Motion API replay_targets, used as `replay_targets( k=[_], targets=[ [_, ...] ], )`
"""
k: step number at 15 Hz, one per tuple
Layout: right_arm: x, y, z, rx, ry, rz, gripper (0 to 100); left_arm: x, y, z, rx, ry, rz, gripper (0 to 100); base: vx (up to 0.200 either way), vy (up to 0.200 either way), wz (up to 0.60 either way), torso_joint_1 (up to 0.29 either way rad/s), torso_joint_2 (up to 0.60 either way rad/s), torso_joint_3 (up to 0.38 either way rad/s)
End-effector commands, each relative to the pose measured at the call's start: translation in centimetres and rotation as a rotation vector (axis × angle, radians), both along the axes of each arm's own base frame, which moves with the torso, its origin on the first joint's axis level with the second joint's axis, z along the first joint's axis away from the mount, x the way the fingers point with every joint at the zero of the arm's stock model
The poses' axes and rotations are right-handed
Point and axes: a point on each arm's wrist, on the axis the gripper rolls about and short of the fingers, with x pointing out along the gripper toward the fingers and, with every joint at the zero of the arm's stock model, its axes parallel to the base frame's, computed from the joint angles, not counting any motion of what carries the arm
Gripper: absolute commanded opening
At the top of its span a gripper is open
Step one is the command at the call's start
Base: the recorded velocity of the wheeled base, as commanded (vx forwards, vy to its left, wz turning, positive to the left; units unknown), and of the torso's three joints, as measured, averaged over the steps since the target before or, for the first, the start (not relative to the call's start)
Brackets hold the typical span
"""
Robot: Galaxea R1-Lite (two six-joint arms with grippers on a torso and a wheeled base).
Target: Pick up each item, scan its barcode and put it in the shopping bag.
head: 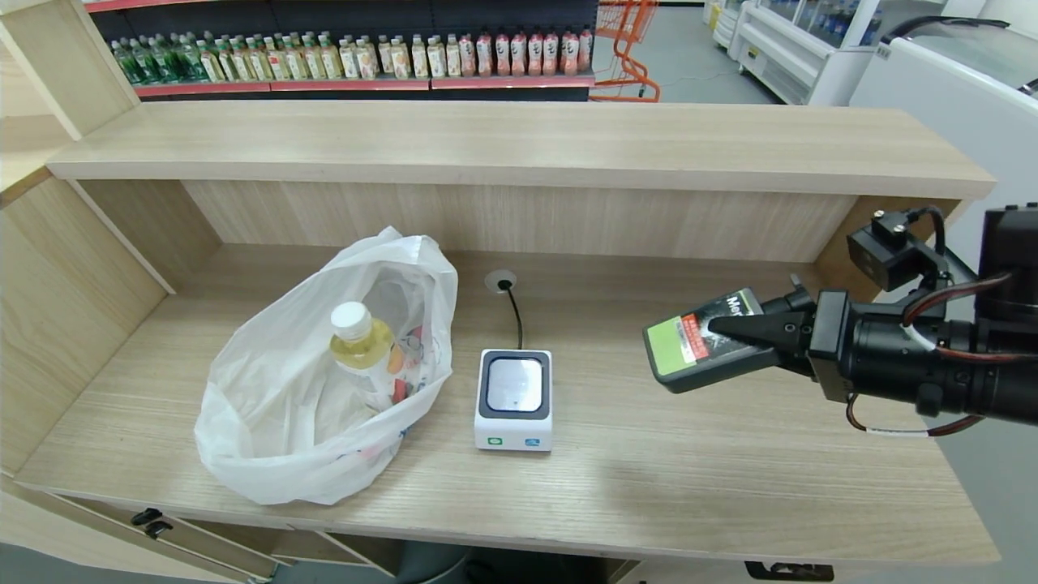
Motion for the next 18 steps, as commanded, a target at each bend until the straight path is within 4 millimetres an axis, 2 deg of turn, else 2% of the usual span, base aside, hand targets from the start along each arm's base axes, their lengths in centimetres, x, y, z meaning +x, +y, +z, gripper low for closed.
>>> replay_targets(
  k=[1, 8, 13, 18],
  targets=[
    [-0.3, 0.2, 0.3, 0.01, -0.008, 0.024, 0, 0.0, 0.0, 0.0, 0.0, 0.002, 0.001, 100, 0.0, 0.2, 0.0, 0.027, 0.01, -0.007],
    [1.8, 1.4, -2.0, -0.107, -0.018, 0.075, 0, 0.0, 0.0, 0.0, 0.005, 0.001, 0.002, 100, 0.0, 0.2, 0.0, -0.002, 0.0, 0.004],
    [3.7, 1.9, -4.3, -0.241, -0.082, 0.123, 0, 0.0, 0.0, 0.0, 0.005, 0.002, -0.001, 100, 0.0, 0.0, 0.0, 0.0, 0.0, 0.0],
    [5.8, 2.5, -6.3, -0.279, -0.131, 0.136, 0, 0.0, 0.0, 0.0, 0.005, 0.002, 0.001, 100, 0.0, 0.0, 0.0, 0.0, 0.0, 0.0]
  ],
)
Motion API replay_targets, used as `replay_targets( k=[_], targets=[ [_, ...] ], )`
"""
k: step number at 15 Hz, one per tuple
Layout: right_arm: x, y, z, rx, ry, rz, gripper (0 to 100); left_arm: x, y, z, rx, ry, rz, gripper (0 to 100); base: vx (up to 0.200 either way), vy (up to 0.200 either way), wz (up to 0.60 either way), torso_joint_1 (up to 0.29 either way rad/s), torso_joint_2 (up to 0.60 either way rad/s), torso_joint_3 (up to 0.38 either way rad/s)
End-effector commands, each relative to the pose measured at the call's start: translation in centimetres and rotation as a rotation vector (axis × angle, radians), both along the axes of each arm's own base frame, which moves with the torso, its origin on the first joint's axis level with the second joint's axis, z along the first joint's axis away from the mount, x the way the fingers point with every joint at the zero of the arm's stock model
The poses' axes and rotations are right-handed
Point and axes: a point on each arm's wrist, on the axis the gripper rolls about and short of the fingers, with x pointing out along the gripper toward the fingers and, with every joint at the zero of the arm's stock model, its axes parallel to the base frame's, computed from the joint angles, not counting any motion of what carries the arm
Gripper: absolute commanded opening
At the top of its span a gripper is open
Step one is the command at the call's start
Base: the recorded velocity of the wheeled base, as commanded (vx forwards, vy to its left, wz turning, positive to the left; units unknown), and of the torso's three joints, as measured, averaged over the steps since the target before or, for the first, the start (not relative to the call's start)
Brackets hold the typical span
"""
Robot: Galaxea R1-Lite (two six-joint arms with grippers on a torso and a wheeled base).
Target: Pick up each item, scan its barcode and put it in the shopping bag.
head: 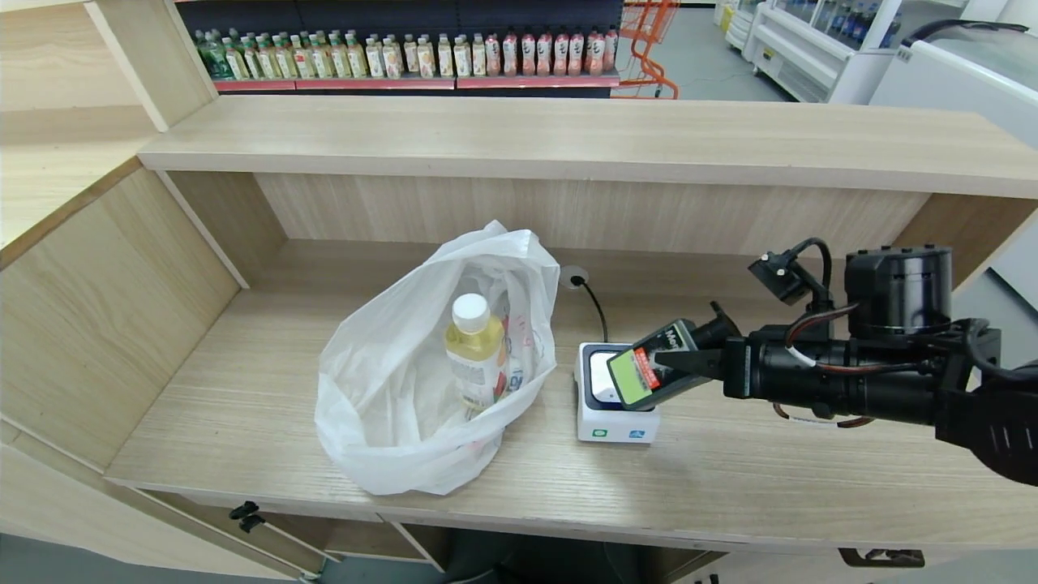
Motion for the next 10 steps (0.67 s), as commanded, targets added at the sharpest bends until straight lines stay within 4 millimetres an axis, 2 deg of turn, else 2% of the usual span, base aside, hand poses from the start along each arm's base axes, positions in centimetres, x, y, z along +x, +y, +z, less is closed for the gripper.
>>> replay_targets(
  k=[1, 10],
  targets=[
    [1.0, 0.4, -1.6, -0.016, 0.031, 0.006, 0, 0.0, 0.0, 0.0, 0.0, 0.0, 0.001, 100, 0.0, 0.0, 0.0, 0.0, 0.0, 0.0],
    [2.4, 0.7, -2.7, -0.023, 0.047, -0.001, 0, 0.0, 0.0, 0.0, 0.0, 0.0, -0.002, 100, 0.0, 0.0, 0.0, 0.0, 0.0, 0.0]
  ],
)
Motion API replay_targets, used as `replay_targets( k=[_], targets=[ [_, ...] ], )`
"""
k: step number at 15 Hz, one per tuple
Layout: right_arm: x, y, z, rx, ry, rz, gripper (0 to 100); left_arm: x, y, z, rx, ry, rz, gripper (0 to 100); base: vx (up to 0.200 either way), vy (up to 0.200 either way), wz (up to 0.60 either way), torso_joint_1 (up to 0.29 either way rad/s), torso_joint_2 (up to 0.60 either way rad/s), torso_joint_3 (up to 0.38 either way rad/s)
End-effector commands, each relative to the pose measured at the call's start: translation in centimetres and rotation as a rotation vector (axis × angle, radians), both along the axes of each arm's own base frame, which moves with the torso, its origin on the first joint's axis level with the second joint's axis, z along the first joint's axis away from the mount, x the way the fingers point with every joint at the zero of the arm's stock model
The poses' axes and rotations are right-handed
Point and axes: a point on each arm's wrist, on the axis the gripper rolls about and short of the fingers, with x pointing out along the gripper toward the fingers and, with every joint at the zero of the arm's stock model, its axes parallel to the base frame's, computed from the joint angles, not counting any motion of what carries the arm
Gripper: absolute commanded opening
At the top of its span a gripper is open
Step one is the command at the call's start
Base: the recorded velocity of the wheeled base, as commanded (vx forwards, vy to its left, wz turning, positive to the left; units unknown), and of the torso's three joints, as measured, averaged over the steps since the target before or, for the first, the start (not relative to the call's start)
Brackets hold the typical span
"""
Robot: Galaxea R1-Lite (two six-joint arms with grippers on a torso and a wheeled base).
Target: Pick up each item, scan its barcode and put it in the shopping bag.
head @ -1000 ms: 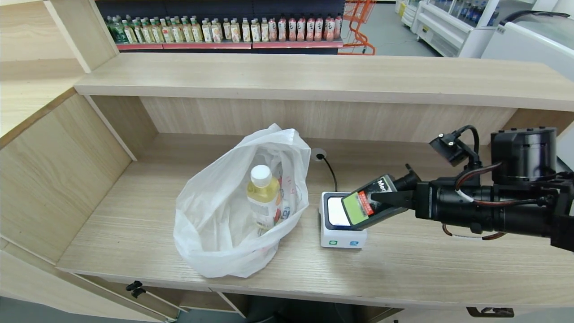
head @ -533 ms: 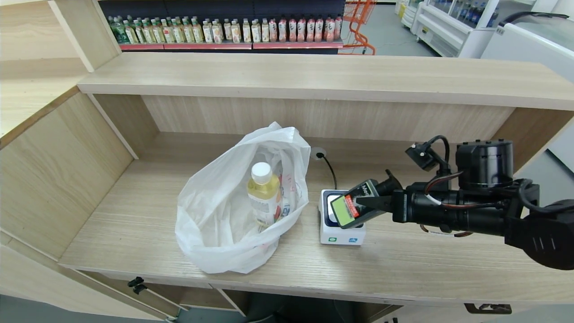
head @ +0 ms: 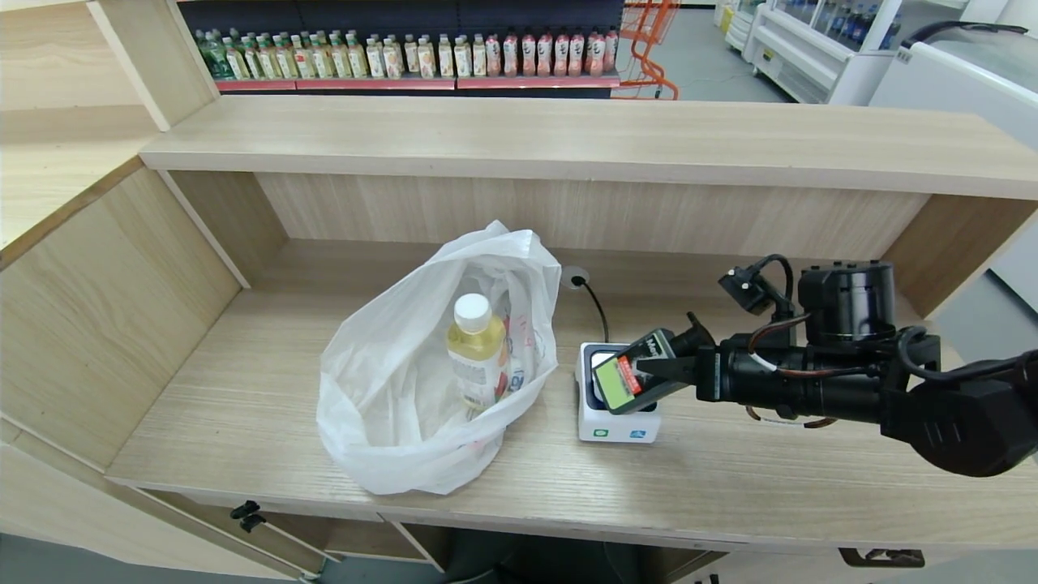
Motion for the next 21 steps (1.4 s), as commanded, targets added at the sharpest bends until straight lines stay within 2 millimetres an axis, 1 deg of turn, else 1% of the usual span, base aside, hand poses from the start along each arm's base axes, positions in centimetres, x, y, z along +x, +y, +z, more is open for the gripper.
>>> replay_targets(
  k=[1, 3, 5, 6, 7, 8, 9, 10, 11, 13, 14, 16, 18, 21],
  targets=[
    [0.2, 0.1, -0.5, -0.007, 0.016, -0.002, 0, 0.0, 0.0, 0.0, 0.0, 0.002, 0.001, 100, 0.0, 0.0, 0.0, 0.0, 0.0, 0.0],
    [0.1, 0.0, 0.0, -0.001, 0.003, 0.002, 0, 0.0, 0.0, 0.0, 0.0, 0.002, 0.0, 100, 0.0, 0.0, 0.0, 0.0, 0.0, 0.0],
    [-0.7, -0.1, 2.3, 0.035, -0.055, 0.004, 0, 0.0, 0.0, 0.0, 0.0, 0.002, 0.001, 100, 0.0, 0.0, 0.0, 0.0, 0.0, 0.0],
    [-1.5, -0.4, 3.6, 0.049, -0.095, 0.008, 0, 0.0, 0.0, 0.0, 0.0, 0.0, 0.001, 100, 0.0, 0.0, 0.0, 0.0, 0.0, 0.0],
    [-1.9, -0.6, 4.3, 0.057, -0.118, 0.008, 0, 0.0, 0.0, 0.0, 0.0, 0.002, 0.003, 100, 0.0, 0.0, 0.0, 0.0, 0.0, 0.0],
    [-3.4, -1.0, 5.9, 0.075, -0.166, 0.014, 0, 0.0, 0.0, 0.0, 0.0, 0.0, 0.003, 100, 0.0, 0.0, 0.0, 0.0, 0.0, 0.0],
    [-4.2, -1.2, 6.8, 0.087, -0.19, 0.02, 0, 0.0, 0.0, 0.0, 0.0, 0.002, 0.001, 100, 0.0, 0.2, 0.0, 0.007, 0.01, -0.007],
    [-4.7, -1.4, 7.2, 0.092, -0.192, 0.028, 0, 0.0, 0.0, 0.0, 0.0, 0.002, 0.003, 100, 0.0, 0.2, 0.0, 0.002, 0.0, -0.002],
    [-5.9, -1.7, 8.0, 0.109, -0.174, 0.057, 0, 0.0, 0.0, 0.0, -0.002, 0.002, 0.001, 100, 0.0, 0.2, 0.0, -0.017, -0.01, 0.007],
    [-7.5, -1.2, 9.2, 0.191, -0.115, 0.09, 0, 0.0, 0.0, 0.0, -0.002, 0.002, 0.001, 100, 0.0, 0.2, 0.0, 0.01, 0.0, 0.0],
    [-7.8, -0.9, 9.3, 0.194, -0.115, 0.106, 0, 0.0, 0.0, 0.0, -0.002, 0.0, 0.001, 100, 0.0, 0.2, 0.0, 0.002, 0.02, 0.002],
    [-8.4, 0.0, 9.5, 0.199, -0.117, 0.15, 0, 0.0, 0.0, 0.0, -0.002, 0.002, 0.003, 100, 0.0, 0.0, 0.0, 0.0, 0.0, 0.0],
    [-8.8, 1.2, 9.0, 0.191, -0.101, 0.194, 0, 0.0, 0.0, 0.0, -0.002, 0.002, 0.003, 100, 0.0, 0.0, 0.0, 0.0, 0.0, 0.0],
    [-8.9, 2.1, 6.4, 0.122, -0.051, 0.237, 0, 0.0, 0.0, 0.0, -0.002, 0.0, 0.001, 100, 0.0, 0.0, 0.0, 0.0, 0.0, 0.0]
  ],
)
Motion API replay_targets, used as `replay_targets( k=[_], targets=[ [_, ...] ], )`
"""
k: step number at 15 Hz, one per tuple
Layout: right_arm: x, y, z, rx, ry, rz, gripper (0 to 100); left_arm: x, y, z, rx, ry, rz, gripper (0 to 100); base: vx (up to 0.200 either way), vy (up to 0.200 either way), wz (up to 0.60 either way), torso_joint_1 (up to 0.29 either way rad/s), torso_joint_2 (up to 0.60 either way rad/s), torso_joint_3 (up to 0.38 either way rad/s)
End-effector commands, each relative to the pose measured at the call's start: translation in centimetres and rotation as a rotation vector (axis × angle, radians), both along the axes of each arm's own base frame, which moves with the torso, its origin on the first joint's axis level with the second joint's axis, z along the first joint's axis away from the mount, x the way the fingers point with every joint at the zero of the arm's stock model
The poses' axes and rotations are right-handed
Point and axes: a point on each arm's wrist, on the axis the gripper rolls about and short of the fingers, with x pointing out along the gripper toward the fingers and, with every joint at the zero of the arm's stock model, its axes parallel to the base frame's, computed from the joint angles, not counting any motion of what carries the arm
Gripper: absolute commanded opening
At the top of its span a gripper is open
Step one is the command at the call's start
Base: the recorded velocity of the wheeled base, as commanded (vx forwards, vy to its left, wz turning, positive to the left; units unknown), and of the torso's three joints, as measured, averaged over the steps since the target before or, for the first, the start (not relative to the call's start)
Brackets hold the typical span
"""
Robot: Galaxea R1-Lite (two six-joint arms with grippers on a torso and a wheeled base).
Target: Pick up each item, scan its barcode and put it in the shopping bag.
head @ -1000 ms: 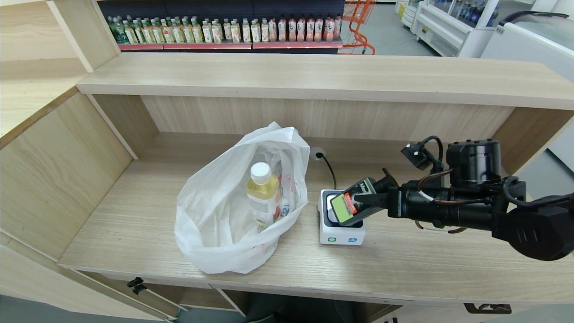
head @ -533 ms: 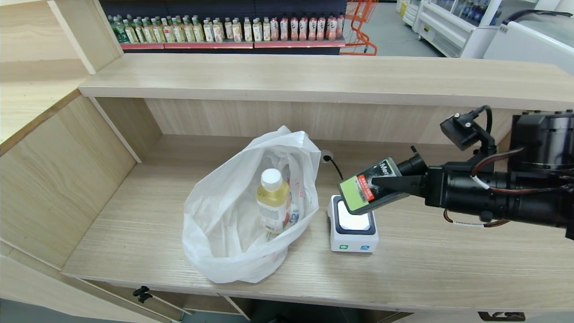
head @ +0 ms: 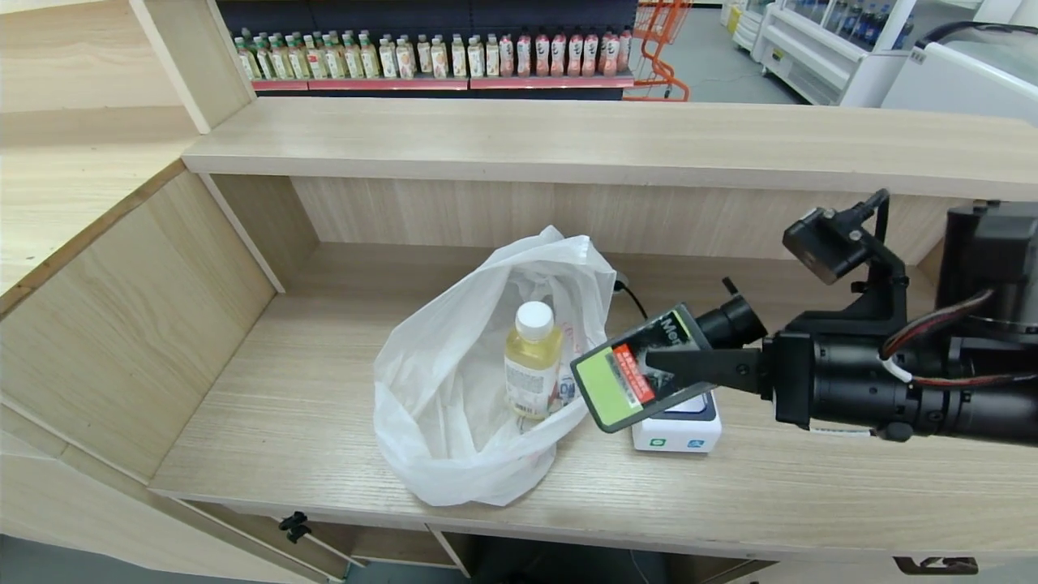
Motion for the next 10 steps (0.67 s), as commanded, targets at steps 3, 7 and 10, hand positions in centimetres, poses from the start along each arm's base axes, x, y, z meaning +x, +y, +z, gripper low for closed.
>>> replay_targets(
  k=[3, 7, 10],
  targets=[
    [0.5, 0.6, -2.9, -0.077, 0.048, 0.024, 0, 0.0, 0.0, 0.0, 0.0, 0.001, -0.001, 100, 0.0, 0.0, 0.0, 0.0, 0.0, 0.0],
    [1.2, 1.2, -4.8, -0.18, -0.029, 0.081, 0, 0.0, 0.0, 0.0, 0.0, 0.001, -0.001, 100, 0.0, 0.0, 0.0, 0.0, 0.0, 0.0],
    [2.4, 2.9, -5.6, -0.136, -0.126, 0.108, 0, 0.0, 0.0, 0.0, 0.0, 0.001, -0.001, 100, 0.0, 0.0, 0.0, 0.0, 0.0, 0.0]
  ],
)
